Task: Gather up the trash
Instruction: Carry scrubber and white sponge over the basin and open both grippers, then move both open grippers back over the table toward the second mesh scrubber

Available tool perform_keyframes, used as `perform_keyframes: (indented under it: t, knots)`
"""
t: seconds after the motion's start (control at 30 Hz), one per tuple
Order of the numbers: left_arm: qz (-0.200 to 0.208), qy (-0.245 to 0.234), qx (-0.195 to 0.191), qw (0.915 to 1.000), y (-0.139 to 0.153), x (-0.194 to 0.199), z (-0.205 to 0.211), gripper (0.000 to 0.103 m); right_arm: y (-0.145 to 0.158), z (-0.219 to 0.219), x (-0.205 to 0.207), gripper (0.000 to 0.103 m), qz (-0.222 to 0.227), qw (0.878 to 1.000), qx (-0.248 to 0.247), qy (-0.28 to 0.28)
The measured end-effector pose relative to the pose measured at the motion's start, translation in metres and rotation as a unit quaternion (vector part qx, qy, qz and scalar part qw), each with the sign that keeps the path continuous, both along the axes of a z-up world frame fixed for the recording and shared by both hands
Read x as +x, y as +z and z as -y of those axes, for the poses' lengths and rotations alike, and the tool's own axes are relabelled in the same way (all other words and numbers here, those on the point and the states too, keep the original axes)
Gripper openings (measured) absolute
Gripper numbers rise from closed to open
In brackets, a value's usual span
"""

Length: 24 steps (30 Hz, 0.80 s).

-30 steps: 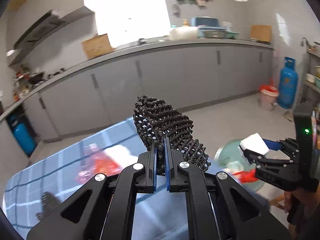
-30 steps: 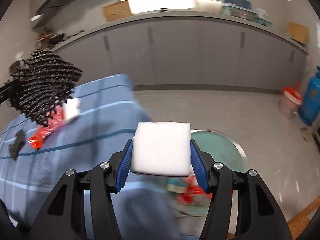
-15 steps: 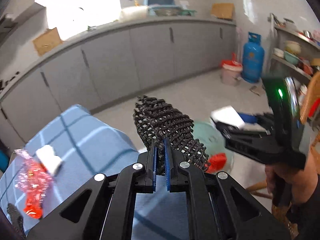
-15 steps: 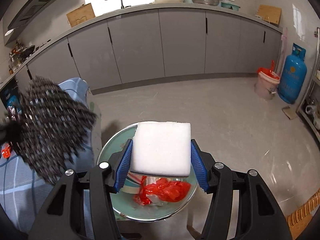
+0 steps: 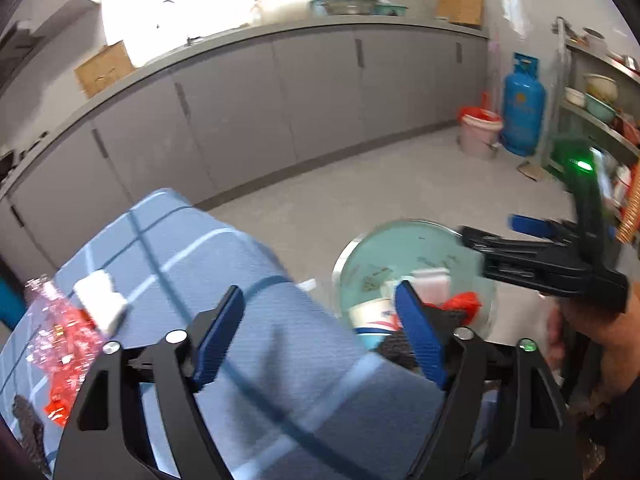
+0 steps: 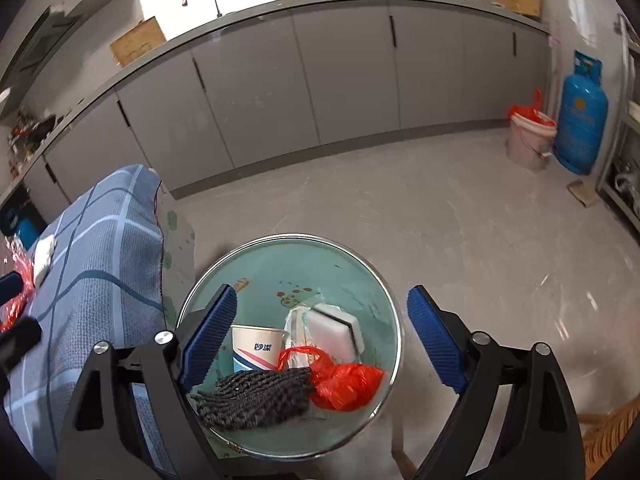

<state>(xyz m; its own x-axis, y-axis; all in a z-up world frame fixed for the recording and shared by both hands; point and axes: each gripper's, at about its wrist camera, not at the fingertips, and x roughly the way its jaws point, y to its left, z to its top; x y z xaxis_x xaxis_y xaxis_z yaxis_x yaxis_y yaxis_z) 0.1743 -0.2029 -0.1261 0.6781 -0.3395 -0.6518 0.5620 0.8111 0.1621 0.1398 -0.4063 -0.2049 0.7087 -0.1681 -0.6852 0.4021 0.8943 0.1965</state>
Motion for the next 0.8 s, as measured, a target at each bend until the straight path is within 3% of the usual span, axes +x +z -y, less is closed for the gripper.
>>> perform_keyframes:
  t: [0.43,0.8]
  knots:
    - [0.045,0.102,0.015,0.9936,0.027,0.003,-0.073,0.080,0.028,-0.042,0.003,0.090,0.015,0.999,-0.004,0.036]
    - [0.040,0.189,0.021,0.9810,0.031,0.006,-0.155,0.080,0.052,-0.112,0.024,0.090,0.025,0.993,-0.017,0.112]
